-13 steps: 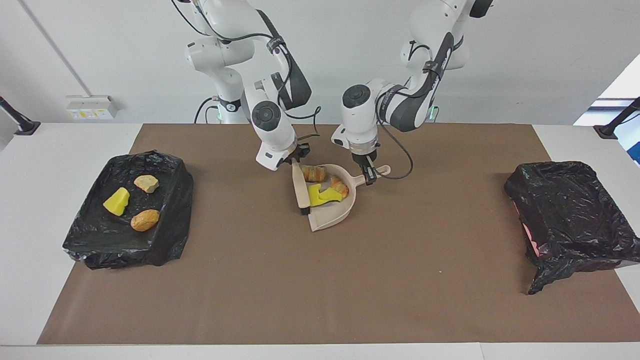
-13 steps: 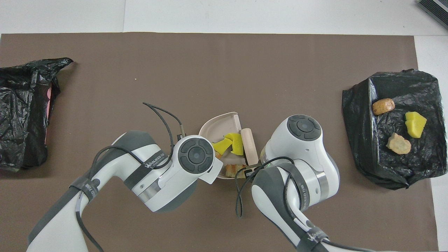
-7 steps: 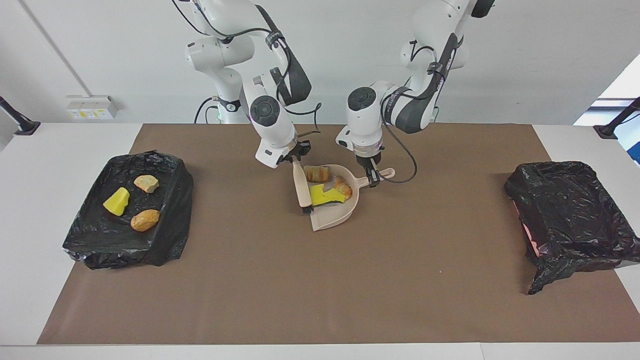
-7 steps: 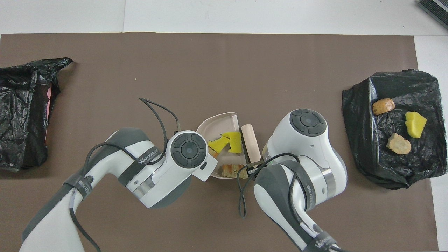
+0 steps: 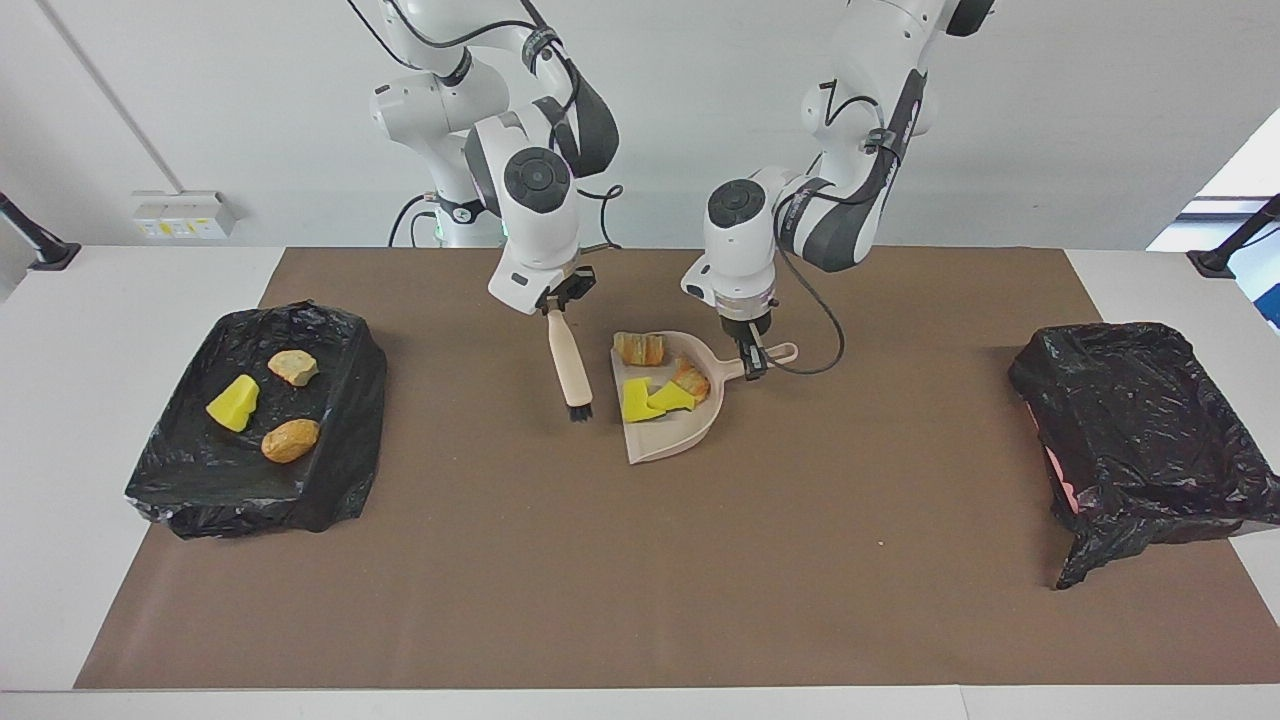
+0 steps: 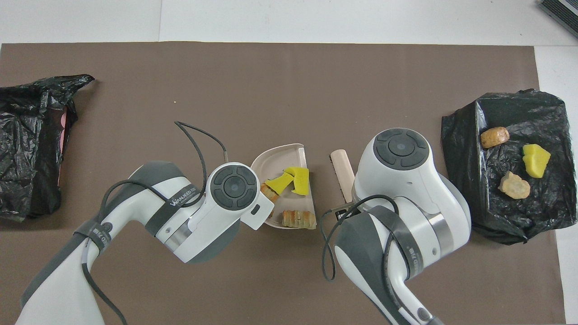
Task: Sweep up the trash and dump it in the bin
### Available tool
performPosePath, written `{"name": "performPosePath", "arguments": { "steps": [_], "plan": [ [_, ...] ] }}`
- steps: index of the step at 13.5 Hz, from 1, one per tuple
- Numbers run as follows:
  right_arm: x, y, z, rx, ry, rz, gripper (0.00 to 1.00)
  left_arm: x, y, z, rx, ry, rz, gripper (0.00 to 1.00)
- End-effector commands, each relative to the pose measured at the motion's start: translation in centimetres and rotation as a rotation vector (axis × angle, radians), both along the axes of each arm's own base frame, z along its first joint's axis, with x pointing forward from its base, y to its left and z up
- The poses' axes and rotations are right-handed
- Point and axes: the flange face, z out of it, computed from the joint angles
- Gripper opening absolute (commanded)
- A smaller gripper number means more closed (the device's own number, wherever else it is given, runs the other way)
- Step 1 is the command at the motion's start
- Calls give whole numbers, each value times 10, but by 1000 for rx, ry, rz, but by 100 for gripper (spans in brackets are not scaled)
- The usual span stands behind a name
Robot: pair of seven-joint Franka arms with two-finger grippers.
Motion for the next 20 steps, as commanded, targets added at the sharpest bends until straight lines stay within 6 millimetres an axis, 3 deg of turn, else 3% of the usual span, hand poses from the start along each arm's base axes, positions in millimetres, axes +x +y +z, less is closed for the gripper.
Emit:
{"name": "performPosePath", "arguments": {
  "steps": [1, 5, 7, 10, 14, 18, 20],
  "plan": [
    [-22, 3, 28, -50, -8, -99, 0, 19, 29, 8, -50, 25, 10, 0],
    [-87, 41, 20, 31, 33, -209, 0, 40, 77, 51, -102, -2, 0, 0],
    [-119, 48, -2, 99, 3, -203, 0, 50, 113, 75, -117, -31, 25, 0],
    [-153, 84, -24, 91, -27, -196, 0, 62, 177, 100, -145, -25, 3, 0],
    [-172, 93, -55, 116, -57, -228, 0, 69, 256, 121, -157, -23, 13, 0],
    [-176, 92, -73, 117, -73, -246, 0, 75, 360, 137, -177, -29, 86, 0],
    [-188, 104, -90, 95, -48, -205, 0, 74, 397, 143, -202, -40, 103, 0]
  ]
}}
